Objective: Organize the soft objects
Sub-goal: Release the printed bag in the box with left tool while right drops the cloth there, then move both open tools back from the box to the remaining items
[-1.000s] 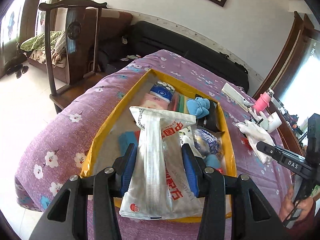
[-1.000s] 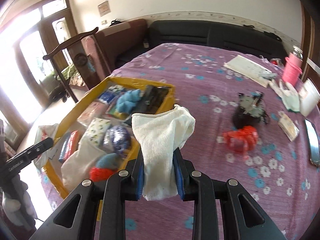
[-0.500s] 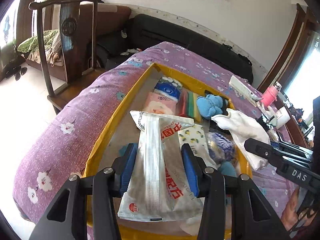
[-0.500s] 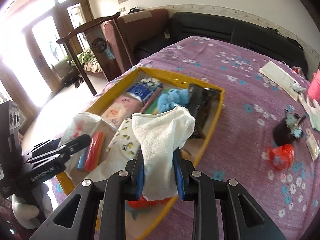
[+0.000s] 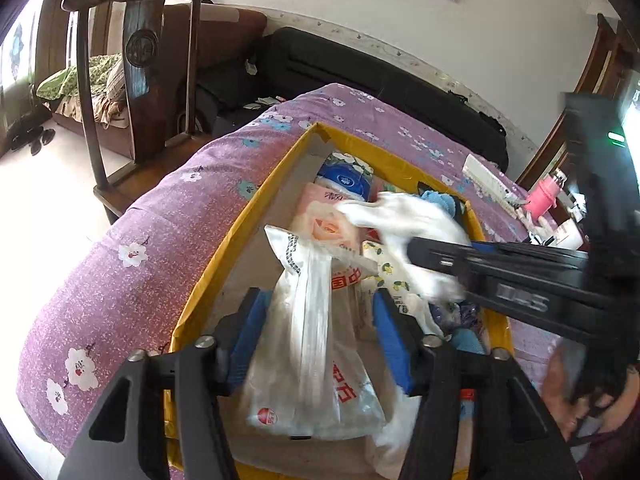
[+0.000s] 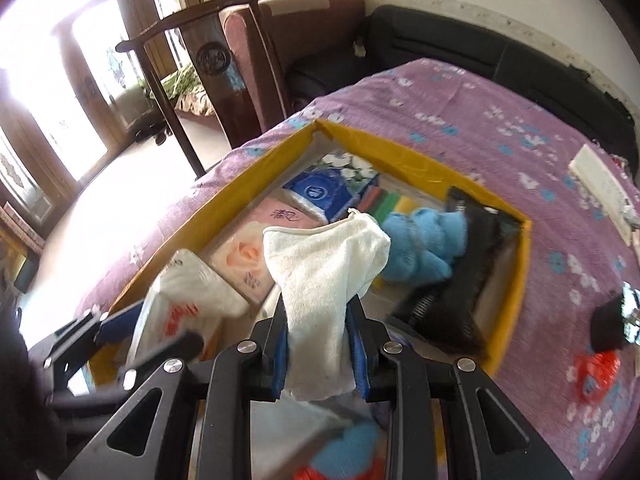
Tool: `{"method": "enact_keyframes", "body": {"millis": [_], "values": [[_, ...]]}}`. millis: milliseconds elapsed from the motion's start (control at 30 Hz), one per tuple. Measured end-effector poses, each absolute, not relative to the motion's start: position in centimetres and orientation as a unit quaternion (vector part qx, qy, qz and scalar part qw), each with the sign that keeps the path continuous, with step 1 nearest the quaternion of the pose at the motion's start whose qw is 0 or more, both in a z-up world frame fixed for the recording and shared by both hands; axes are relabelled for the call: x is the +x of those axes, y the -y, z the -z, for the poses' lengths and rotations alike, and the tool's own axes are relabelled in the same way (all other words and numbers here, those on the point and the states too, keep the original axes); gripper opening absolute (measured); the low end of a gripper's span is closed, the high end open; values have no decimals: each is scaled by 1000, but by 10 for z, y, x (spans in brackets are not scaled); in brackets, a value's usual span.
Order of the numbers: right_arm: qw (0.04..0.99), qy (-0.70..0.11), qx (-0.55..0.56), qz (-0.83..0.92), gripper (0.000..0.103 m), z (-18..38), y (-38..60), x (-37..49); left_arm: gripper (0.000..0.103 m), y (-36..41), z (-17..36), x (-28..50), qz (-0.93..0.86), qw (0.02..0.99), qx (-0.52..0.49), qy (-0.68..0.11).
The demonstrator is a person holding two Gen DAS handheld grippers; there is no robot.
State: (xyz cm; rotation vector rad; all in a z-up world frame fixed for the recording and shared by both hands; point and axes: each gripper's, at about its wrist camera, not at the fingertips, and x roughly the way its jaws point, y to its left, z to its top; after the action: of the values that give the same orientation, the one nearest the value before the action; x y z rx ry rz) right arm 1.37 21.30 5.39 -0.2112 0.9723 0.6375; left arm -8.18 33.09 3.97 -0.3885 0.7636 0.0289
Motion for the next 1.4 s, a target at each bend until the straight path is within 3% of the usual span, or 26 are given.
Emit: {"method": "enact_keyframes", "body": {"millis": [567, 633, 700, 733, 1033, 1400], "values": [[814, -499, -86, -284, 29, -30, -247, 62, 74, -341, -48, -101, -4, 912, -216, -348], [817, -495, -88, -282, 37, -31, -248, 58, 78, -341, -48, -102, -4, 911, -221, -349], [817, -491, -81, -290, 61, -34, -247, 55, 81, -339, -50, -104, -8, 911, -219, -349], [820, -484, -79, -294, 64, -37, -246, 52, 82, -337, -52, -105, -12, 913, -213, -349], [858, -400, -102, -307, 73, -85, -227, 5, 88, -313, -70, -121, -34, 927, -166, -335], [875, -388, -51, -286, 74, -103, -153, -20, 88, -259, -93, -139, -31, 940, -87, -328]]}}
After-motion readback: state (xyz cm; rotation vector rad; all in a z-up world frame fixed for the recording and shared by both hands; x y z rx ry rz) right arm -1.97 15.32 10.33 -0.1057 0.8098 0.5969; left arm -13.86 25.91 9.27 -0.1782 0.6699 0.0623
